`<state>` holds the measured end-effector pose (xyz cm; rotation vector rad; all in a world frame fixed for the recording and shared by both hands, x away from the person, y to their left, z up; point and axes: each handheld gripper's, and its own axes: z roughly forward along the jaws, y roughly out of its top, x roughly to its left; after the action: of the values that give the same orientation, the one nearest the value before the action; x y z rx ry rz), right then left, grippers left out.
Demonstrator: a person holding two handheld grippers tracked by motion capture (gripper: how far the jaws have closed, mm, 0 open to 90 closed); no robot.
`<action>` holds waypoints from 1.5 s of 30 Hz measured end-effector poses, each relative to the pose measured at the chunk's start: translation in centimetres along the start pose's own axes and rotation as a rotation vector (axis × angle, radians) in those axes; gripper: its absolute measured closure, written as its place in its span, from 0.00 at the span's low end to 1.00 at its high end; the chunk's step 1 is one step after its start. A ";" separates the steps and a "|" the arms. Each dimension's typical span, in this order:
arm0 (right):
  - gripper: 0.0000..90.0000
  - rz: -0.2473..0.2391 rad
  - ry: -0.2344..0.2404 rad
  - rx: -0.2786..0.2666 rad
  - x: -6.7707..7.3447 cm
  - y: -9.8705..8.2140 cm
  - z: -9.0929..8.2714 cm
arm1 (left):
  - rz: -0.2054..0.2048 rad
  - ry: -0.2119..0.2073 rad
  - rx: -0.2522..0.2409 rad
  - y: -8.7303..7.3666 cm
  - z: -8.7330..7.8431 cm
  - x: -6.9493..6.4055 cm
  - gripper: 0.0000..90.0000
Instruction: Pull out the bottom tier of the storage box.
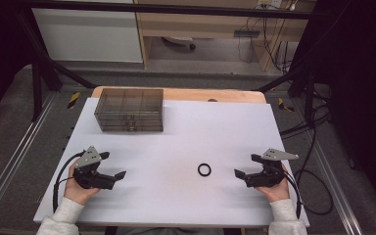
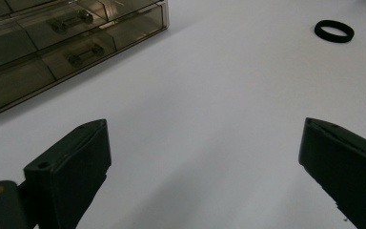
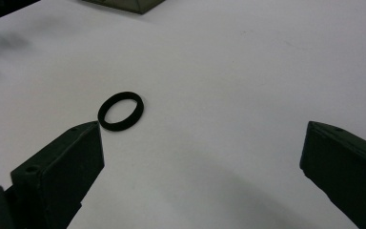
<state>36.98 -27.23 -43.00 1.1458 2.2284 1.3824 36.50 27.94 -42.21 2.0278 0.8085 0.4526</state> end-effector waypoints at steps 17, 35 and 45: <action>0.02 0.006 -0.001 0.005 0.0 0.0 0.1 | 0.067 0.035 0.025 1.1 0.3 0.2 0.04; 0.02 0.003 -0.006 0.010 0.0 0.0 0.1 | 0.195 0.101 0.099 1.6 1.1 -0.1 0.05; 0.02 0.005 -0.006 0.013 0.0 0.0 0.2 | 0.236 0.132 0.122 1.9 1.8 0.1 0.05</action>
<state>37.12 -27.15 -43.10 1.1595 2.2351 1.3660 38.33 26.17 -41.57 2.2368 0.6911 0.6914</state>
